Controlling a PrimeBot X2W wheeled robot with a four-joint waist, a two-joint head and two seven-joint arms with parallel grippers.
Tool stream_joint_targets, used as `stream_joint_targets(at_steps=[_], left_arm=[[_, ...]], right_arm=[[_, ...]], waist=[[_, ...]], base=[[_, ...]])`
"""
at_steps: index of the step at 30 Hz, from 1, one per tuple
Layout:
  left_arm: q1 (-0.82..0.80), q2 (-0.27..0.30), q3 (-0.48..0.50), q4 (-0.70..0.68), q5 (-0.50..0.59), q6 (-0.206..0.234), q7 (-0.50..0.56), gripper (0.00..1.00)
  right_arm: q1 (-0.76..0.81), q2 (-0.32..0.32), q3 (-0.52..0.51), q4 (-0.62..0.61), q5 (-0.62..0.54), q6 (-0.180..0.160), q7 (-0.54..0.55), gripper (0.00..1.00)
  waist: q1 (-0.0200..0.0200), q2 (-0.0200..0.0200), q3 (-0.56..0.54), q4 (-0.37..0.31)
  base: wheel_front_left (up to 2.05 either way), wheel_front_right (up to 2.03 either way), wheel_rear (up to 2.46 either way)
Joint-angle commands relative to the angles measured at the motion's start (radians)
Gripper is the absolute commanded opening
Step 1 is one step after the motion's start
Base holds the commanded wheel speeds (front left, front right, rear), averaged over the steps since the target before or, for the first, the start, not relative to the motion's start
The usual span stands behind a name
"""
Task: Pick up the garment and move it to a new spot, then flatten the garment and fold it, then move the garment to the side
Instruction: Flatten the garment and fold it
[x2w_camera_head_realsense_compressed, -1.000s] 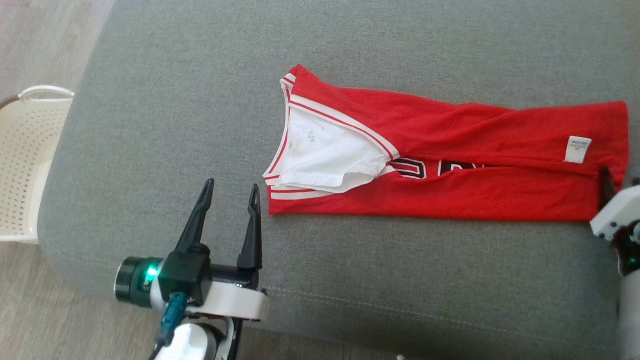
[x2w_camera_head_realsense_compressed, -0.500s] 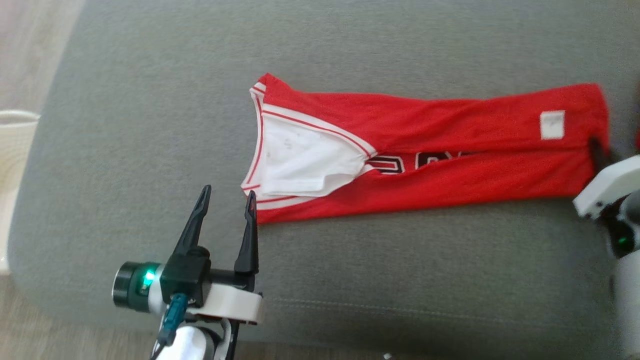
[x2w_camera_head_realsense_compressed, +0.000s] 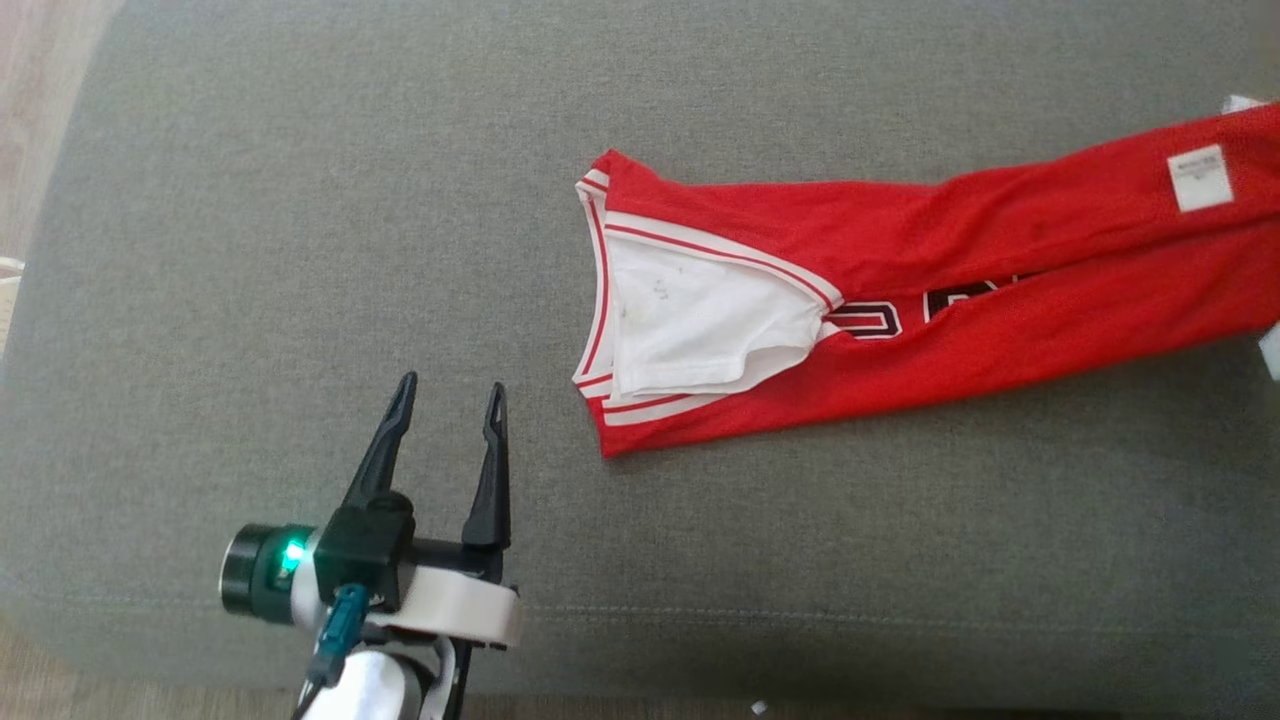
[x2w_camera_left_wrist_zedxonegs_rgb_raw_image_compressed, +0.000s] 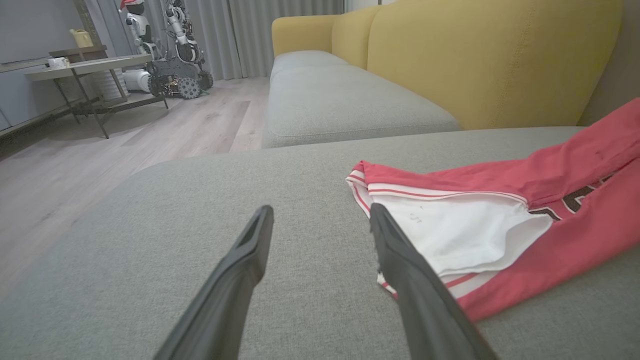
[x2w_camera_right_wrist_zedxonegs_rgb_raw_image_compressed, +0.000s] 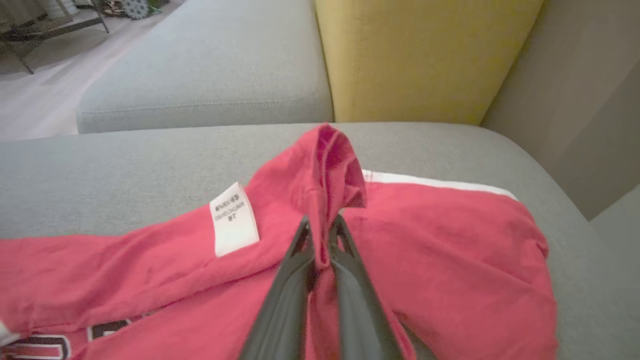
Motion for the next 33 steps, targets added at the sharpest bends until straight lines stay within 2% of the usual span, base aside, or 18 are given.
stream_joint_targets(at_steps=[1, 10, 16, 23, 33], left_arm=[[-0.024, -0.004, 0.034, -0.026, 0.013, -0.002, -0.012, 1.0], [-0.029, -0.008, 0.031, -0.003, 0.011, -0.014, -0.012, 1.0], [-0.032, -0.012, 0.023, 0.004, 0.01, -0.02, -0.012, 1.0], [-0.041, -0.016, 0.006, 0.014, 0.005, -0.027, -0.012, 1.0], [-0.051, -0.023, -0.02, 0.03, -0.012, -0.023, -0.012, 1.0]], right_arm=[[-0.002, -0.015, 0.019, -0.06, 0.0, 0.006, 0.009, 0.0], [0.031, 0.132, 0.127, -0.295, -0.01, 0.006, 0.129, 0.0], [0.035, 0.228, 0.238, -0.38, -0.011, 0.006, 0.164, 0.0], [0.003, 0.308, 0.345, -0.337, -0.002, 0.006, 0.176, 0.0], [-0.063, 0.363, 0.458, -0.18, 0.022, 0.006, 0.15, 0.0]], waist=[[0.0, 0.0, -0.002, 0.002], [0.0, 0.0, -0.018, 0.025], [0.0, 0.0, -0.02, 0.06], [0.0, 0.0, -0.016, 0.119], [0.0, 0.0, -0.011, 0.197]], base=[[0.0, 0.0, 0.0], [0.0, 0.0, 0.0], [0.0, 0.0, 0.0], [0.0, 0.0, 0.0], [0.0, 0.0, 0.0]])
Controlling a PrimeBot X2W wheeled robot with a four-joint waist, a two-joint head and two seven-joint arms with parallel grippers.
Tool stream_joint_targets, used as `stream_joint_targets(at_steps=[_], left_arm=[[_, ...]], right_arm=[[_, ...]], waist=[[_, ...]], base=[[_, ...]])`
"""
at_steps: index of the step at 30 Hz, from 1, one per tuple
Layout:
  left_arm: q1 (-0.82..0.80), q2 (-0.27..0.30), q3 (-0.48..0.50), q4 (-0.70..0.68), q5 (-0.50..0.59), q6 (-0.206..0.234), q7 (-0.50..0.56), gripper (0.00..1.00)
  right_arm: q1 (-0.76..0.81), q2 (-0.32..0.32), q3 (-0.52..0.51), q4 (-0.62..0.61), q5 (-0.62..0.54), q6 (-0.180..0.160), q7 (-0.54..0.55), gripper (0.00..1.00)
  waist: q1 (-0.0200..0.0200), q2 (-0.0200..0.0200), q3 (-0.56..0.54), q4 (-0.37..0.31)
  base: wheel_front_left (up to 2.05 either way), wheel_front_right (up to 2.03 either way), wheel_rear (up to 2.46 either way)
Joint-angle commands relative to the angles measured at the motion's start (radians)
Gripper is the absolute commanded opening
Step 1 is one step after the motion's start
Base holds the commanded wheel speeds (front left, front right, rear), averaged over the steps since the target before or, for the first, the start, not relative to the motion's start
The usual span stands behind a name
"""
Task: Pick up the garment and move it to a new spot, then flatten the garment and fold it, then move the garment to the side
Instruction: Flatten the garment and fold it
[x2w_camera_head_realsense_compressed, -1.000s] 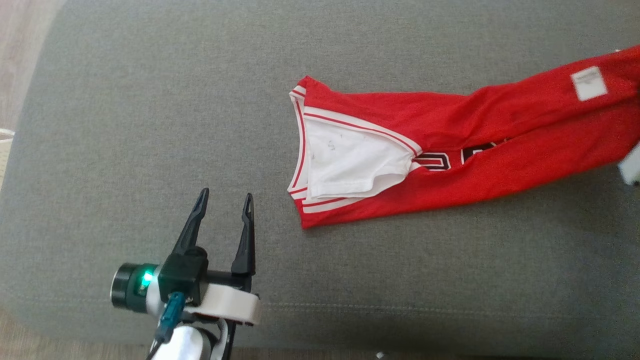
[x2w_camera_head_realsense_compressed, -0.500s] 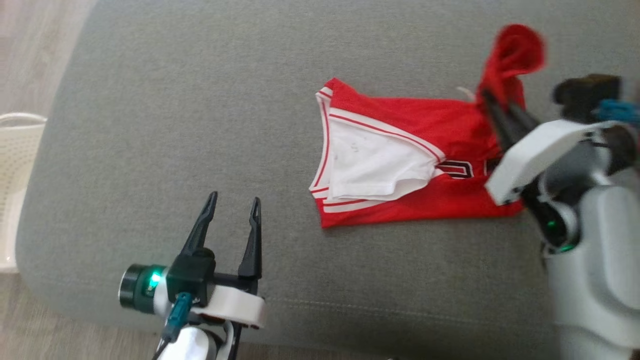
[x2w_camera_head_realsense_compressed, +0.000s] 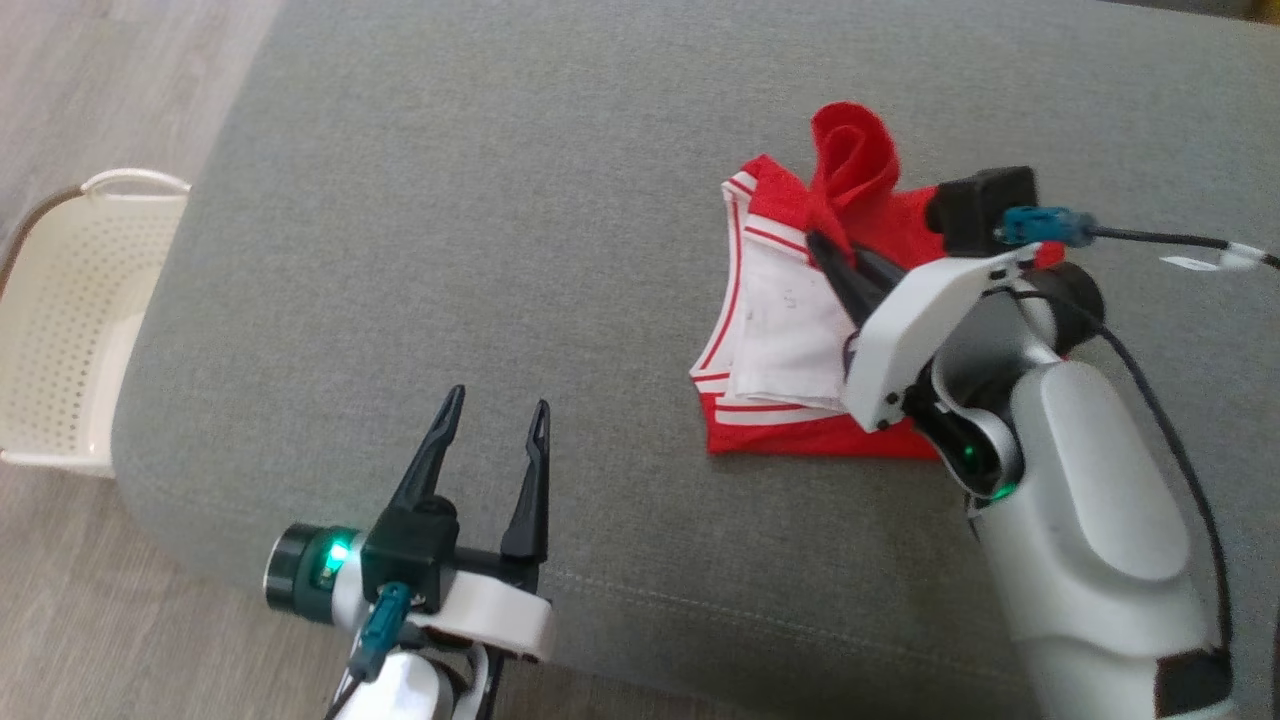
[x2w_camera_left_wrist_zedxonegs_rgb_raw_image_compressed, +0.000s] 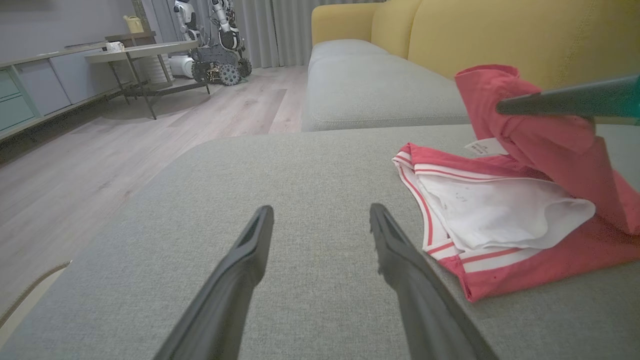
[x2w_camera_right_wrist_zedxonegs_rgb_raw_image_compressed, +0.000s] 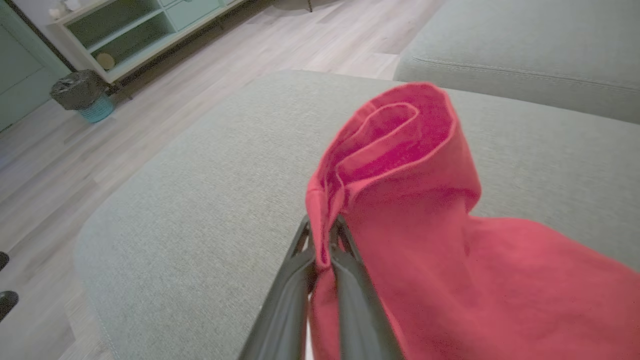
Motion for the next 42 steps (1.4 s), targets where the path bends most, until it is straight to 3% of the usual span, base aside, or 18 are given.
stream_joint_targets(at_steps=[1, 3, 4, 5, 6, 7, 15, 20, 23, 30, 42], left_arm=[[-0.035, -0.006, 0.023, -0.026, -0.01, 0.003, -0.012, 1.0], [-0.036, -0.006, 0.02, -0.024, -0.013, 0.004, -0.012, 1.0], [-0.036, -0.006, 0.019, -0.022, -0.015, 0.004, -0.012, 1.0], [-0.036, -0.006, 0.019, -0.022, -0.015, 0.004, -0.012, 1.0], [-0.036, -0.006, 0.019, -0.02, -0.016, 0.005, -0.012, 1.0], [-0.036, -0.007, 0.019, -0.018, -0.018, 0.005, -0.012, 1.0], [-0.03, -0.007, 0.035, -0.024, -0.019, 0.014, -0.012, 1.0], [-0.017, -0.007, 0.074, -0.057, -0.057, 0.015, -0.012, 1.0], [-0.012, -0.008, 0.097, -0.079, -0.092, 0.014, -0.012, 1.0], [-0.007, -0.008, 0.128, -0.161, -0.051, 0.019, -0.012, 1.0], [0.048, -0.008, 0.134, -0.194, 0.015, 0.011, -0.012, 1.0]], right_arm=[[-0.051, 0.03, 0.04, -0.013, 0.015, 0.006, -0.017, 0.0], [-0.06, 0.033, 0.053, 0.013, 0.022, 0.006, -0.025, 0.02], [-0.063, 0.034, 0.056, 0.024, 0.025, 0.006, -0.031, 0.29], [-0.063, 0.034, 0.056, 0.024, 0.025, 0.006, -0.031, 0.29], [-0.066, 0.035, 0.059, 0.035, 0.026, 0.006, -0.037, 0.83], [-0.069, 0.036, 0.055, 0.042, 0.026, 0.006, -0.049, 1.0], [-0.059, 0.036, 0.0, -0.001, 0.067, 0.006, -0.206, 1.0], [-0.014, -0.014, -0.021, -0.062, 0.046, 0.006, -0.322, 1.0], [0.023, -0.051, -0.012, -0.102, 0.069, 0.006, -0.447, 1.0], [0.134, -0.112, -0.028, -0.106, 0.061, 0.006, -0.738, 1.0], [0.347, -0.064, -0.151, -0.185, -0.116, 0.006, -0.769, 1.0]], waist=[[0.0, 0.0, 0.003, 0.015], [0.0, 0.0, 0.004, 0.021], [0.0, 0.0, 0.004, 0.023], [0.0, 0.0, 0.004, 0.023], [0.0, 0.0, 0.004, 0.024], [0.0, 0.0, 0.004, 0.024], [0.0, 0.0, -0.014, -0.03], [0.0, 0.0, -0.031, -0.094], [0.0, 0.0, -0.04, -0.127], [0.0, 0.0, -0.046, -0.187], [0.0, 0.0, -0.088, -0.213]], base=[[0.0, 0.0, 0.0], [0.0, 0.0, 0.0], [0.0, 0.0, 0.0], [0.0, 0.0, 0.0], [0.0, 0.0, 0.0], [0.0, 0.0, 0.0], [0.0, 0.0, 0.0], [0.0, 0.0, 0.0], [0.0, 0.0, 0.0], [0.0, 0.0, 0.0], [0.0, 0.0, 0.0]])
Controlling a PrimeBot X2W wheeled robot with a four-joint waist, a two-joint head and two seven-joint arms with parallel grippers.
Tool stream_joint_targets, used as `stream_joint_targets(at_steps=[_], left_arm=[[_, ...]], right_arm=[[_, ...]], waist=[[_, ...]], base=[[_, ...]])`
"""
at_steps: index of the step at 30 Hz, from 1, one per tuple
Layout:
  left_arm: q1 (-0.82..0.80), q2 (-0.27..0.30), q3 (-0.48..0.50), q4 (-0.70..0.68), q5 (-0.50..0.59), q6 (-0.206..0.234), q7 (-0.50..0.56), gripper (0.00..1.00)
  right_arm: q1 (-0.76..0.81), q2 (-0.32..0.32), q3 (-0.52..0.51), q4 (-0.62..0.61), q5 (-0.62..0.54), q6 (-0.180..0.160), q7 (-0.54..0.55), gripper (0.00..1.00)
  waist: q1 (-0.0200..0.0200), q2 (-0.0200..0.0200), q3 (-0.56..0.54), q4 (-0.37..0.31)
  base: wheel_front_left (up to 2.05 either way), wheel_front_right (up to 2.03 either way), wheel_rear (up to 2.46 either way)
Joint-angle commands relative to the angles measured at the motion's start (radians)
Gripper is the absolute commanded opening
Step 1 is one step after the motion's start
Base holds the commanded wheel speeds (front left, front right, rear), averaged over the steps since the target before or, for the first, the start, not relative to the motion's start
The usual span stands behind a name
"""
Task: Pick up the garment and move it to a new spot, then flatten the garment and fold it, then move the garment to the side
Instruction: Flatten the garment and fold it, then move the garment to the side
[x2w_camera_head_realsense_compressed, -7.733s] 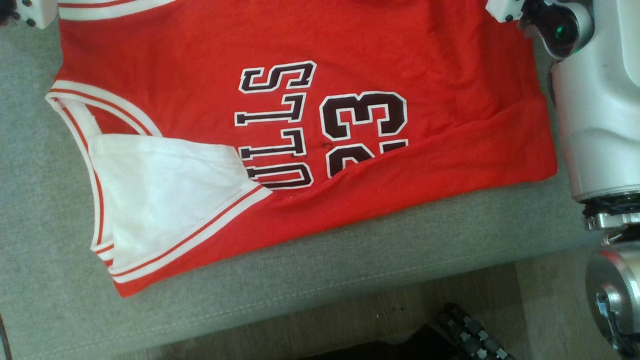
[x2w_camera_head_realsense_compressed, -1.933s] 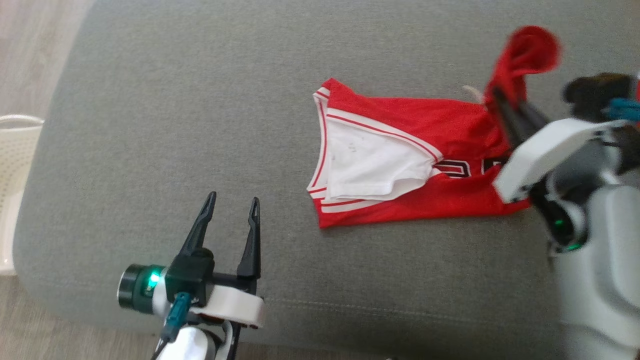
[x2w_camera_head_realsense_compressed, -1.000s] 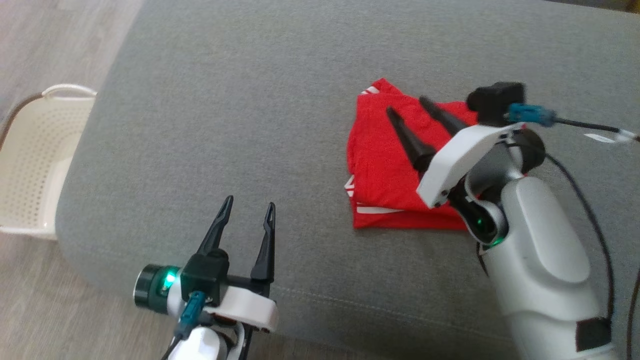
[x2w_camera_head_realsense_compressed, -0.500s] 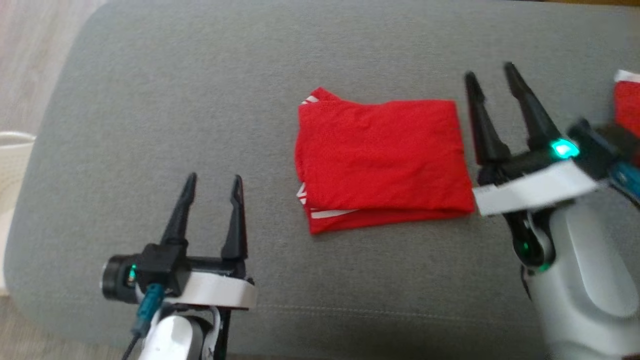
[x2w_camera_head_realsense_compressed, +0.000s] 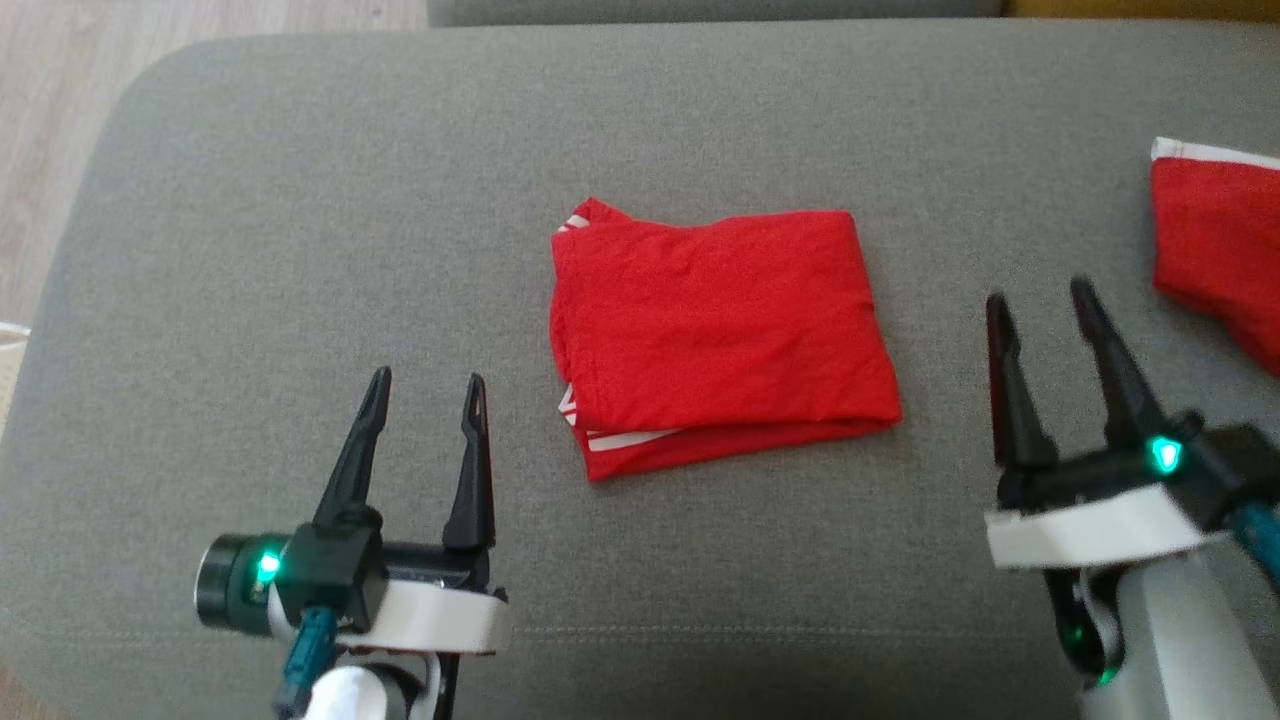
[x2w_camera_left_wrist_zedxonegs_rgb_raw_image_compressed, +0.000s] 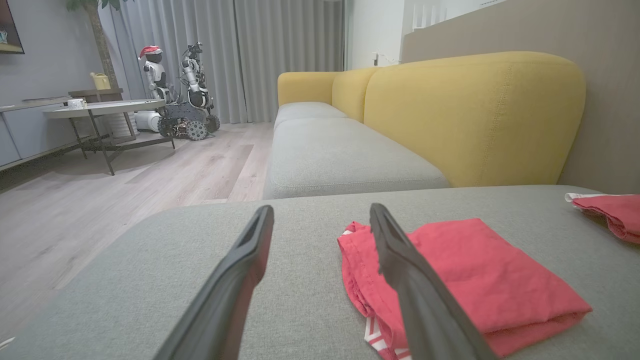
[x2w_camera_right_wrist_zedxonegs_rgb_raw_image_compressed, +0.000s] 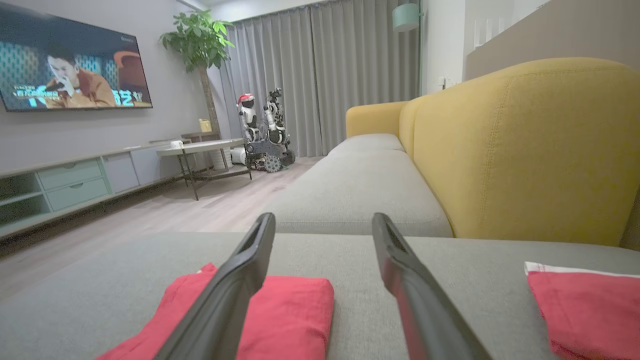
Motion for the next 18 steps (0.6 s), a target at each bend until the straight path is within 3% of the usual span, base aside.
stream_joint_targets(at_steps=[1, 18], left_arm=[[-0.01, -0.003, 0.039, -0.037, 0.013, 0.004, -0.012, 1.0], [0.046, -0.003, 0.057, -0.001, 0.022, 0.005, -0.012, 1.0]], right_arm=[[0.006, 0.007, 0.015, -0.036, -0.025, 0.006, -0.011, 1.0], [0.1, 0.072, -0.013, -0.016, -0.063, 0.006, -0.011, 1.0]], waist=[[0.0, 0.0, -0.012, 0.001], [0.0, 0.0, -0.068, 0.002]], base=[[0.0, 0.0, 0.0], [0.0, 0.0, 0.0]])
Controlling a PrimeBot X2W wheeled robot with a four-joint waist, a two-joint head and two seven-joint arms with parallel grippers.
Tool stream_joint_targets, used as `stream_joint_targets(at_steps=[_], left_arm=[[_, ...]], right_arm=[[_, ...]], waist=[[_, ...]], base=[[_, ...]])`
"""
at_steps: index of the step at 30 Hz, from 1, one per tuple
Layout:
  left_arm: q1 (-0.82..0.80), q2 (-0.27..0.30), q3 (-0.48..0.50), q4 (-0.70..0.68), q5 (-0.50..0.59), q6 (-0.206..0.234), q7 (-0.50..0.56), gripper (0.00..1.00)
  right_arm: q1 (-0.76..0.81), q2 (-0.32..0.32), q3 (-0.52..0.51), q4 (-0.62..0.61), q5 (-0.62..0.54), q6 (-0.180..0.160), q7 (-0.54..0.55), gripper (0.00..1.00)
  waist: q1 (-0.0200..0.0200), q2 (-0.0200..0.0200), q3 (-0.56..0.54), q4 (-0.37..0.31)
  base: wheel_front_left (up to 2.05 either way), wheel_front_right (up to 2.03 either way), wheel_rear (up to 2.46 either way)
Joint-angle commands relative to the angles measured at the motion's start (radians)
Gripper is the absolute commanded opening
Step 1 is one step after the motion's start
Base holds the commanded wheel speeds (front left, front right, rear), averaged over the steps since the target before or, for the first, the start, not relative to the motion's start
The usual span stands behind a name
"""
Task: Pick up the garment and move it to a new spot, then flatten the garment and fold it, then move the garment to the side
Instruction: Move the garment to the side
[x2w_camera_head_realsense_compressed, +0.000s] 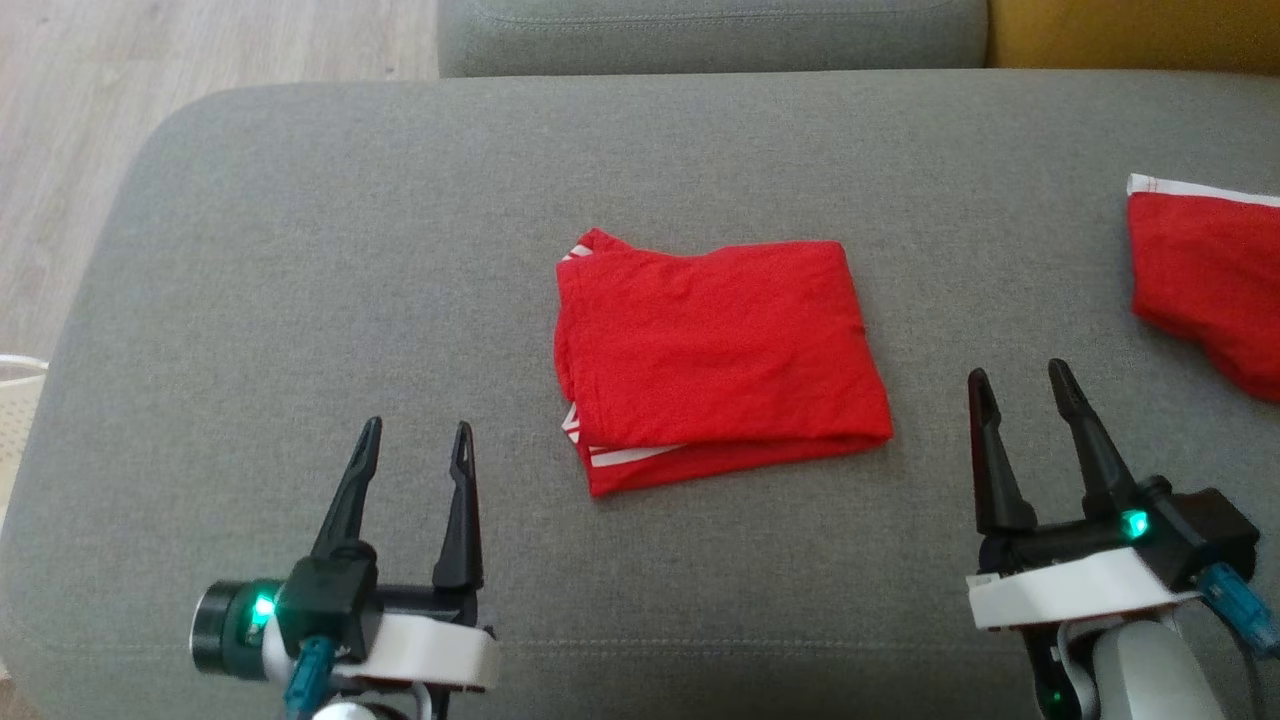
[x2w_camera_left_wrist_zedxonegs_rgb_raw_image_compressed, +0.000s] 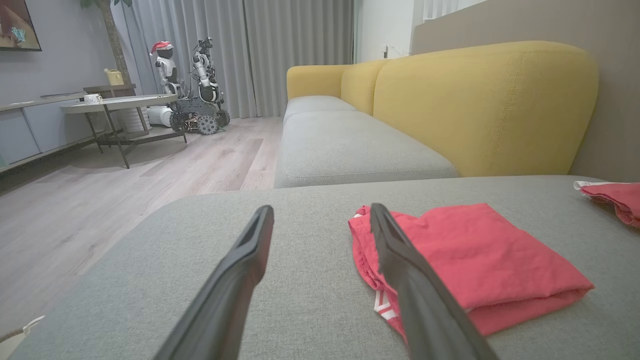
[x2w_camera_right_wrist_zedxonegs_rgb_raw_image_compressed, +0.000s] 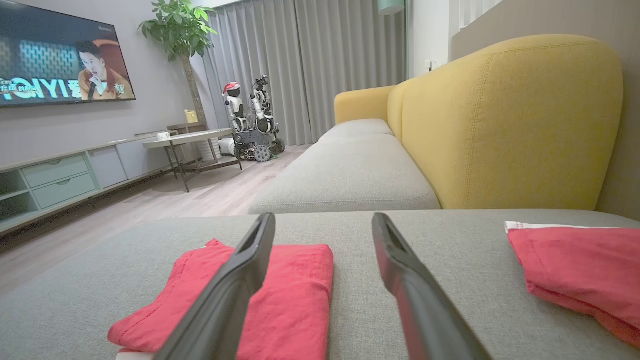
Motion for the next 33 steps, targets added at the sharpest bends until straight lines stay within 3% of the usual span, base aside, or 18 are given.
stream_joint_targets(at_steps=[1, 16, 21, 25, 26, 33], left_arm=[[-0.02, -0.003, 0.035, -0.027, 0.015, 0.003, -0.012, 1.0], [-0.017, -0.003, 0.03, -0.007, 0.024, 0.001, -0.012, 1.0], [-0.03, -0.003, 0.022, -0.007, 0.028, 0.002, -0.012, 1.0], [-0.046, -0.003, 0.009, -0.003, 0.033, 0.0, -0.012, 1.0], [-0.055, -0.003, 0.0, 0.0, 0.035, -0.002, -0.012, 1.0], [-0.094, -0.003, -0.047, 0.01, 0.045, -0.008, -0.012, 1.0]], right_arm=[[-0.013, 0.002, 0.022, -0.031, -0.01, 0.006, -0.011, 1.0], [-0.005, 0.014, 0.012, -0.026, -0.008, 0.006, -0.011, 1.0], [-0.038, 0.008, 0.038, 0.05, 0.046, 0.006, -0.011, 1.0], [-0.13, -0.027, 0.094, 0.185, 0.136, 0.006, -0.011, 1.0], [-0.193, -0.046, 0.127, 0.269, 0.221, 0.006, 0.003, 1.0], [-0.406, -0.187, 0.219, 0.443, 0.481, 0.006, 0.204, 1.0]], waist=[[0.0, 0.0, -0.001, 0.0], [0.0, 0.0, -0.008, 0.012], [0.0, 0.0, 0.016, 0.025], [0.0, 0.0, 0.041, 0.04], [0.0, 0.0, 0.052, 0.048], [0.0, 0.0, 0.09, 0.094]], base=[[0.0, 0.0, 0.0], [0.0, 0.0, 0.0], [0.0, 0.0, 0.0], [0.0, 0.0, 0.0], [0.0, 0.0, 0.0], [0.0, 0.0, 0.0]])
